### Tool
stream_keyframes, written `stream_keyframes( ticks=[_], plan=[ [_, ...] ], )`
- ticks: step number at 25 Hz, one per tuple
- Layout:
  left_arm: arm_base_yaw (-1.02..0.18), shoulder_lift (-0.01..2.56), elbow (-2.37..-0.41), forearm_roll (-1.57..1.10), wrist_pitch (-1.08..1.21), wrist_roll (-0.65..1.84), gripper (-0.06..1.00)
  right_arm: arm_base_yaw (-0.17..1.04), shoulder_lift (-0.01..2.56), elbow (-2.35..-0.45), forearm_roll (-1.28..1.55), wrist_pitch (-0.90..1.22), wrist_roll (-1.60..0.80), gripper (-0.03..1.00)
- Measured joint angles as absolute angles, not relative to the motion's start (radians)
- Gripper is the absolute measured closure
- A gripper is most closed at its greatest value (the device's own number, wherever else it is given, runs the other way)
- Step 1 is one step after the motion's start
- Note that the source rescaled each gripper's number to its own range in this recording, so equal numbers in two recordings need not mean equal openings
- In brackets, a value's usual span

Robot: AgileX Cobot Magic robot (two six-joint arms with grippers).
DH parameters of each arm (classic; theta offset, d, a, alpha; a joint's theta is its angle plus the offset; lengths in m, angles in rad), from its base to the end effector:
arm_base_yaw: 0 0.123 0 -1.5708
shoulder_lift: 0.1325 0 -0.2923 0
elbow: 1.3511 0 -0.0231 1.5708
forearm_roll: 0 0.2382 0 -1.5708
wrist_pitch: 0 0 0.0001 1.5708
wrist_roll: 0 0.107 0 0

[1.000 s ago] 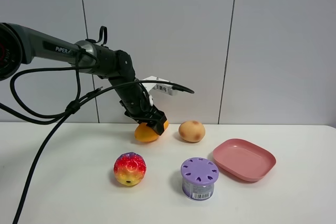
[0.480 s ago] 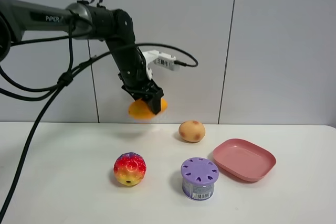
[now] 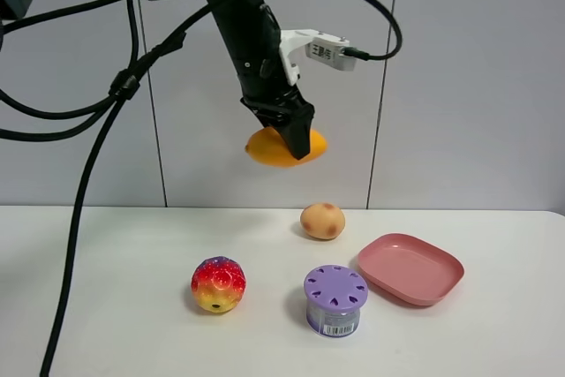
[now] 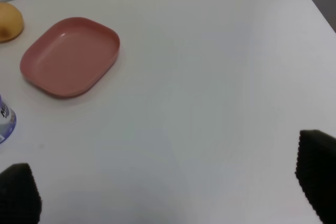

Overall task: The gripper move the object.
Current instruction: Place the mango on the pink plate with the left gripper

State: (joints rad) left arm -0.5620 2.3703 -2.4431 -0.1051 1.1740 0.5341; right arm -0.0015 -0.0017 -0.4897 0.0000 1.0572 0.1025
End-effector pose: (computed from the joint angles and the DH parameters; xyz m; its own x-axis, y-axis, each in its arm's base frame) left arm 0.4366 -0.2872 0.2677 -0.3602 0.7839 -0.5058 0.8452 0.5037 0.1788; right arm -0.0081 0.0000 0.2614 -0.4580 0.1030 -0.8830 0.0486 0.9947 0.0908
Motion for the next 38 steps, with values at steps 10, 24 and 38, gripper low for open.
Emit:
stream_keyframes(
  ticks=[10, 24, 38],
  plan=[
    [-0.714, 2.386, -2.447, -0.113, 1.103, 0.599, 0.93, -0.001, -0.002, -0.490, 0.000, 1.057, 0.103, -0.03],
    [-0.732, 2.508, -2.447, -0.251, 0.974, 0.675, 0.93, -0.001, -0.002, -0.490, 0.000, 1.057, 0.103, -0.03],
    [-0.732, 2.602, -2.447, -0.311, 0.921, 0.755, 0.94, -0.001, -0.002, -0.490, 0.000, 1.057, 0.103, -0.03]
  ],
)
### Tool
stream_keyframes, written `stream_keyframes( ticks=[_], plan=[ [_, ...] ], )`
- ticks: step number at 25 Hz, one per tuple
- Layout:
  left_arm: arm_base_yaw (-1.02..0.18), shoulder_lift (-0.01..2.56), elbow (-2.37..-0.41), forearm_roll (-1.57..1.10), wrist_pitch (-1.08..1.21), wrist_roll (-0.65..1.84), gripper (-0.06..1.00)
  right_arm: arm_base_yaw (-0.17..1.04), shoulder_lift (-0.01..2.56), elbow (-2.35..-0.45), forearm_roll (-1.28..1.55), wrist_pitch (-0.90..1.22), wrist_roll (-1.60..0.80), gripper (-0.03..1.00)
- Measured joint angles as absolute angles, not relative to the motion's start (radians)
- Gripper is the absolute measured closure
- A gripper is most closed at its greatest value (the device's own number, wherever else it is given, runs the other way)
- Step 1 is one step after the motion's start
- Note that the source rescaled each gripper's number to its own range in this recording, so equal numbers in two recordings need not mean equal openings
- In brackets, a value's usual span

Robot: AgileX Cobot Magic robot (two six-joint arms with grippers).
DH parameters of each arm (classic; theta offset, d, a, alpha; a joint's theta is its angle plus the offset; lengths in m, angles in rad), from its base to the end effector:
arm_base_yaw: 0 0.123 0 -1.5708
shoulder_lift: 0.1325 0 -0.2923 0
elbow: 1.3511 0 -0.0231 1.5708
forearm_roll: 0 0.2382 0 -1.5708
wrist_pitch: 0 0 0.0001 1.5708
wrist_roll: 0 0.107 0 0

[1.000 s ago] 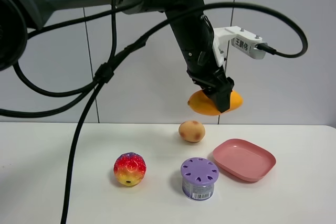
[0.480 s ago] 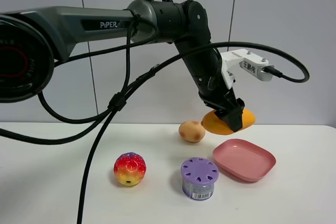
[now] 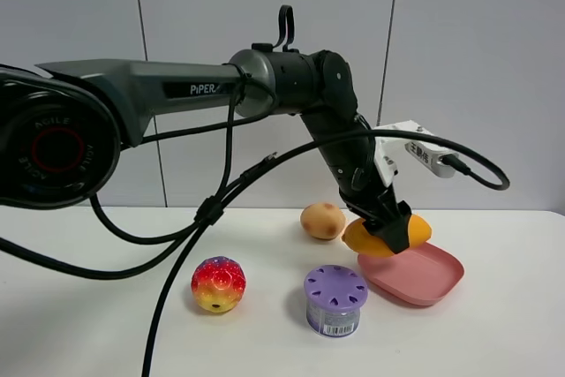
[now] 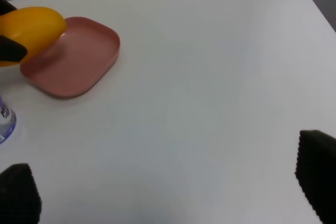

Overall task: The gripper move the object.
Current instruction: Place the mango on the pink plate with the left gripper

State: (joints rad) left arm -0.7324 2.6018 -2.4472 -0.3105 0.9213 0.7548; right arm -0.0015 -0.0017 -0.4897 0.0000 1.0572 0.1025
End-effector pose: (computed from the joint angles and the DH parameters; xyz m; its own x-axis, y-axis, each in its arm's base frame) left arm 0.4039 -0.3982 0.1604 -0.1156 0.8003 -0.5883 0.9618 0.2381 0.1348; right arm -0.0081 0.0000 0.2614 -0.4580 0.1030 -0.8830 0.0486 0.9947 0.0908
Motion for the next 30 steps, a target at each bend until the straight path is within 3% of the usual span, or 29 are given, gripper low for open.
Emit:
stream_keyframes(
  ticks=[30],
  plan=[
    [-0.752, 2.690, -2.447, -0.446, 0.659, 0.929, 0.94, -0.001, -0.002, -0.490, 0.000, 1.057, 0.103, -0.03]
  ],
)
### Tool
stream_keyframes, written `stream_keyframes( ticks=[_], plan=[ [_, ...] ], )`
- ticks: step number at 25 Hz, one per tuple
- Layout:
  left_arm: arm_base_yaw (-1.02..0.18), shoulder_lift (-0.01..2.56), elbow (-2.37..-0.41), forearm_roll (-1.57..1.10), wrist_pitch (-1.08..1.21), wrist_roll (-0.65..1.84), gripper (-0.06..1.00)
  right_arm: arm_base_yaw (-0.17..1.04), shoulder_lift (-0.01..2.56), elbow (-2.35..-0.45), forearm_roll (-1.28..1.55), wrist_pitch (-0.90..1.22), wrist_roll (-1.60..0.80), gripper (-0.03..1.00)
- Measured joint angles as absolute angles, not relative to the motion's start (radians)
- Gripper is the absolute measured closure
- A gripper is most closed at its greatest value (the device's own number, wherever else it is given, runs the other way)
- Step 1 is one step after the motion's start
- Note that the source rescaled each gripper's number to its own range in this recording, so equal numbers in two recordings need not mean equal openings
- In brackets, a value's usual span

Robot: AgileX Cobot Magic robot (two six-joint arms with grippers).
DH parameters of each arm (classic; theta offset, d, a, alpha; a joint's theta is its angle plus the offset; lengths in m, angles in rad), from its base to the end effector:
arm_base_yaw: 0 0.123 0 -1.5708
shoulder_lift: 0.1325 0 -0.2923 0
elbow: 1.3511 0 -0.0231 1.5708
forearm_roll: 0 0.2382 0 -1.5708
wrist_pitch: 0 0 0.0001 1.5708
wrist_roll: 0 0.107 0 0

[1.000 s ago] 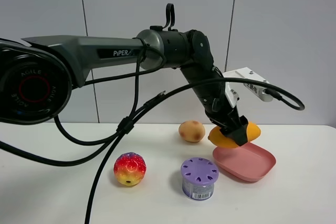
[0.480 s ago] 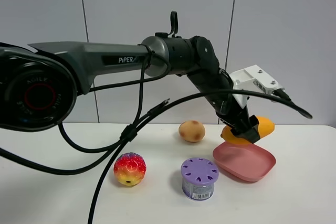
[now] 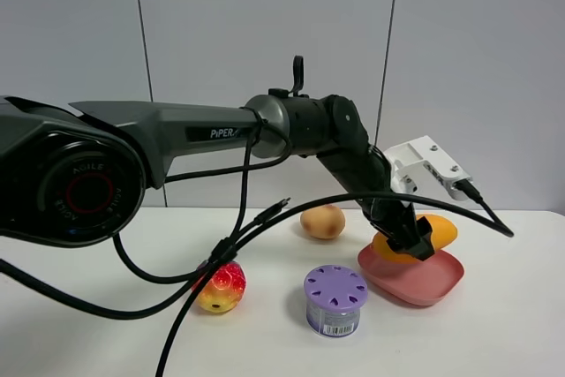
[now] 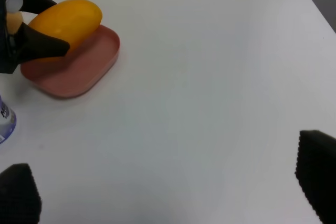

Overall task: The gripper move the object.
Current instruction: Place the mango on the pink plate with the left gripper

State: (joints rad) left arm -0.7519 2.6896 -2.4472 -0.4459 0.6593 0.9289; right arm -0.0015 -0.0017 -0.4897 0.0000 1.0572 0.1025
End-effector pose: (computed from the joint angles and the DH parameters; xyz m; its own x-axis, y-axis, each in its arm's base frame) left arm 0.4122 -0.4242 0.1292 0.0023 0.7078 -0.7064 0.9448 0.2298 0.2334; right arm -0.0081 0.0000 0.2614 -0.4580 0.1030 -0.8830 0.0486 0.9947 0.0908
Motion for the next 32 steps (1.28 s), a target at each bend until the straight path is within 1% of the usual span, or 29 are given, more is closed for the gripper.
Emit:
stream_keyframes(
  ticks=[25, 26, 29, 32],
  plan=[
    [-0.752, 2.693, -2.445, -0.452, 0.695, 1.022, 0.94, -0.001, -0.002, -0.490, 0.000, 1.057, 0.103, -0.03],
    [-0.752, 2.693, -2.445, -0.452, 0.695, 1.022, 0.93, -0.001, -0.002, -0.490, 0.000, 1.057, 0.103, -0.03],
    [-0.752, 2.693, -2.445, -0.446, 0.701, 1.006, 0.82, -0.001, -0.002, -0.490, 0.000, 1.057, 0.103, -0.03],
    [-0.752, 2.693, -2.445, -0.437, 0.702, 0.990, 0.78, -0.001, -0.002, -0.490, 0.000, 1.057, 0.103, -0.03]
  ],
)
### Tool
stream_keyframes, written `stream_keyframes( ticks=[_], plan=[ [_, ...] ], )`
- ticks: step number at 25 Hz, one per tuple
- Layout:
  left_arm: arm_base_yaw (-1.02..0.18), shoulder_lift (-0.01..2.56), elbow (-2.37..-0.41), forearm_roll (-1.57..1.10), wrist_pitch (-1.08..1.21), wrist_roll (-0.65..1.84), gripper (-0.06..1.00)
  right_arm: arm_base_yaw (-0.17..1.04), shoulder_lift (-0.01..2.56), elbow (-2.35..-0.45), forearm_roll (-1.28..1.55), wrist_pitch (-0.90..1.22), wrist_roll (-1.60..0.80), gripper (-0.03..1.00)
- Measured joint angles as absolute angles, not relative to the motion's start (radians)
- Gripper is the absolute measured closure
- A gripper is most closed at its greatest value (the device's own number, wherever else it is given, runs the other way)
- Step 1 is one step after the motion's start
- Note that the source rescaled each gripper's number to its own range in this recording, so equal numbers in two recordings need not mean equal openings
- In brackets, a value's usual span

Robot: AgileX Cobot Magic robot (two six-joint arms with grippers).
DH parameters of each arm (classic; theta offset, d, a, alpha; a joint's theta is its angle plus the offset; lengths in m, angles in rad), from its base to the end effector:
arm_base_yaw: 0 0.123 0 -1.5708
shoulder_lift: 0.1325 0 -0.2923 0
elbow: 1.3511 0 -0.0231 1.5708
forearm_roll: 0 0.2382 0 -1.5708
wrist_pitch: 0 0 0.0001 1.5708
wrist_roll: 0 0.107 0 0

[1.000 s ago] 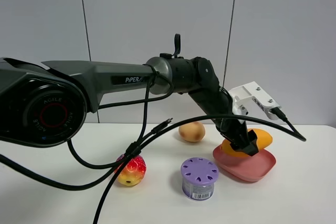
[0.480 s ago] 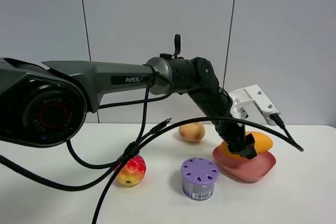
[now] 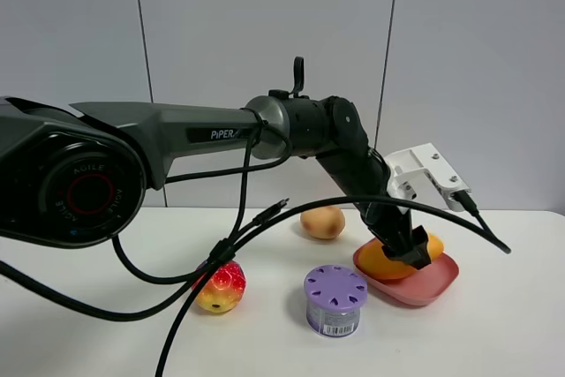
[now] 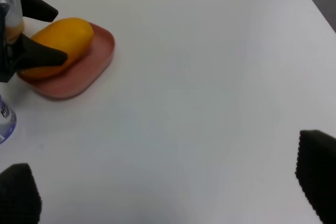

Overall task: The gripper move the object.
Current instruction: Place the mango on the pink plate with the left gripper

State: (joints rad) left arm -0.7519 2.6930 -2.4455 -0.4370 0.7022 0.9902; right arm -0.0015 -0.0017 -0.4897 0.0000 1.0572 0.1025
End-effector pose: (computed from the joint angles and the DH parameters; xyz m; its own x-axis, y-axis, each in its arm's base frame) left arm 0.4089 -0.4225 0.1237 0.0554 0.7427 -0.6673 0.9537 0.1584 0.2555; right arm -0.0081 0.0000 0.2614 -0.4580 0.1030 -0.8830 0.0486 0.9947 0.0908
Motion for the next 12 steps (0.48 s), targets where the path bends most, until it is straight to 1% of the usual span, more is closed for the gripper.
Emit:
stream_keyframes(
  ticks=[5, 9, 12],
  plan=[
    [-0.752, 2.692, -2.447, -0.414, 0.725, 0.975, 0.78, -0.001, -0.002, -0.490, 0.000, 1.057, 0.103, -0.03],
    [-0.752, 2.651, -2.488, -0.364, 0.846, 0.895, 0.78, -0.001, -0.002, -0.490, 0.000, 1.057, 0.103, -0.03],
    [-0.752, 2.578, -2.572, -0.300, 0.964, 0.809, 0.77, -0.001, -0.002, -0.490, 0.000, 1.057, 0.103, -0.03]
  ],
)
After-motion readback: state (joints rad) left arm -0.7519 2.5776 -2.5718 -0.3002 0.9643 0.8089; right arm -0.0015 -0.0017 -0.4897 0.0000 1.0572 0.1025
